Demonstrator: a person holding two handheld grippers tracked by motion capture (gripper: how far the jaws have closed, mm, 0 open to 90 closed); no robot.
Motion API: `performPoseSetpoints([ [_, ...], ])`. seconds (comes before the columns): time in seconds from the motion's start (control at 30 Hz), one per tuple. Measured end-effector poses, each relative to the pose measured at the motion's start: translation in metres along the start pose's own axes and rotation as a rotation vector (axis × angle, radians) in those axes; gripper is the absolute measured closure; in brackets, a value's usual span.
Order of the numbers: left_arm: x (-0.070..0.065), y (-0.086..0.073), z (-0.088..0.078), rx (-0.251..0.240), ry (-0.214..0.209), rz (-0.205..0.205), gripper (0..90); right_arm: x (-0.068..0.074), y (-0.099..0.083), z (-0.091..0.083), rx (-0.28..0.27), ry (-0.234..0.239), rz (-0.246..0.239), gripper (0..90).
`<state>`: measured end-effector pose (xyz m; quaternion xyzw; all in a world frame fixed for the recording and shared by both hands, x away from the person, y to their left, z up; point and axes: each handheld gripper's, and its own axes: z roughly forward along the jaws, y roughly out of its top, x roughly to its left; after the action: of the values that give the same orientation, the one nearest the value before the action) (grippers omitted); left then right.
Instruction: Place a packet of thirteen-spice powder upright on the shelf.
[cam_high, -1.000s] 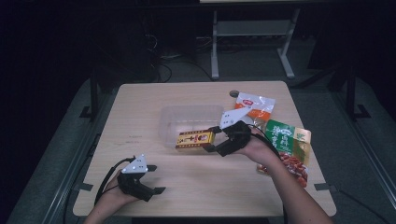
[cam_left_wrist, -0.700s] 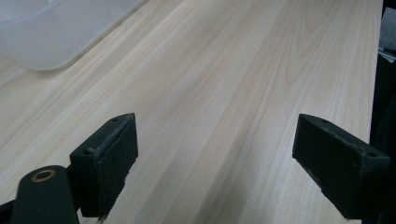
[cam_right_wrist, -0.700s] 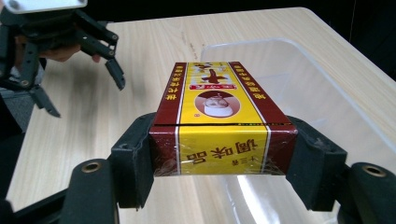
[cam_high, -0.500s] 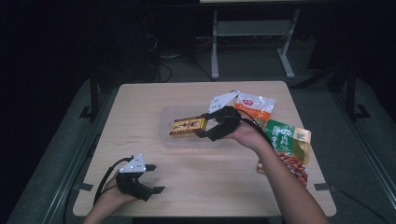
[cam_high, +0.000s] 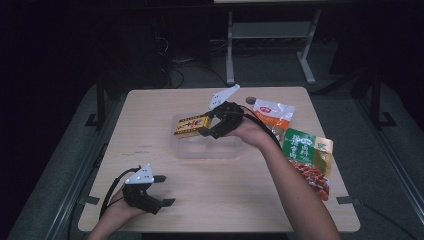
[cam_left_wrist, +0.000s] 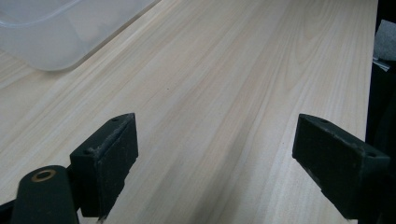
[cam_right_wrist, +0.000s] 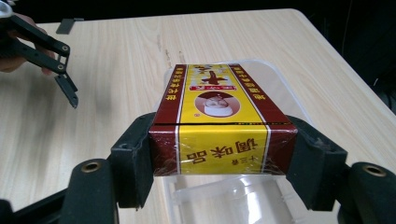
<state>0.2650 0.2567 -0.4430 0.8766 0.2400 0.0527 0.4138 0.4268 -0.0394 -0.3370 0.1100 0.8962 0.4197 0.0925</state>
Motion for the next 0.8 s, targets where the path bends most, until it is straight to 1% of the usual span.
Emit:
performPoseSetpoints([
  [0.03,0.0,0.0,0.0,0.001,0.0,0.001,13.8,-0.001,0.001,0.002,0.004,-0.003,-0.009,31.8],
  [0.07,0.0,0.0,0.0,0.002,-0.001,0.001,13.8,-0.002,0.002,0.005,0.009,-0.005,-0.004,31.8],
  [0.1,-0.001,0.0,0.0,0.002,-0.002,0.003,13.7,-0.003,0.003,0.006,0.006,-0.01,-0.015,31.8],
  [0.13,-0.001,0.0,0.0,0.004,-0.001,0.004,13.8,-0.004,0.003,0.008,0.005,-0.007,-0.006,31.8],
  [0.23,-0.001,0.0,0.0,0.006,0.002,0.004,13.8,-0.008,0.006,0.012,0.016,-0.014,-0.016,31.7],
  [0.3,0.0,0.0,0.0,0.01,0.002,0.01,13.7,-0.009,0.008,0.015,0.023,-0.006,-0.013,31.6],
  [0.33,0.0,0.0,0.0,0.011,0.002,0.009,13.8,-0.011,0.009,0.016,0.026,-0.008,-0.031,31.6],
  [0.4,0.0,-0.001,0.0,0.014,0.002,0.007,13.8,-0.012,0.011,0.018,0.038,-0.015,-0.032,31.6],
  [0.43,-0.001,-0.001,0.0,0.015,0.001,0.006,13.8,-0.013,0.011,0.02,0.034,-0.016,-0.038,31.6],
  [0.47,-0.001,0.0,0.0,0.014,-0.001,0.005,13.8,-0.013,0.012,0.02,0.037,-0.015,-0.021,31.6],
  [0.5,-0.001,0.0,0.001,0.013,-0.002,0.006,13.8,-0.014,0.011,0.022,0.039,-0.006,-0.015,31.5],
  [0.53,-0.001,0.0,0.001,0.016,-0.001,0.009,13.8,-0.016,0.011,0.023,0.04,-0.004,-0.028,31.5],
  [0.57,-0.001,0.0,0.001,0.019,-0.001,0.01,13.8,-0.016,0.011,0.025,0.043,-0.002,-0.029,31.5],
  [0.6,-0.001,-0.001,0.001,0.012,-0.002,0.002,13.8,-0.016,0.012,0.026,0.042,-0.002,-0.031,31.5],
  [0.67,-0.001,-0.001,0.0,0.009,-0.003,-0.001,13.8,-0.015,0.013,0.029,0.05,0.004,-0.021,31.5],
  [0.73,0.0,-0.001,0.0,0.009,-0.003,0.004,13.8,-0.016,0.014,0.031,0.048,0.0,-0.043,31.5],
  [0.8,0.0,-0.001,0.001,0.011,-0.005,0.001,13.8,-0.017,0.015,0.033,0.045,0.006,-0.044,31.4],
])
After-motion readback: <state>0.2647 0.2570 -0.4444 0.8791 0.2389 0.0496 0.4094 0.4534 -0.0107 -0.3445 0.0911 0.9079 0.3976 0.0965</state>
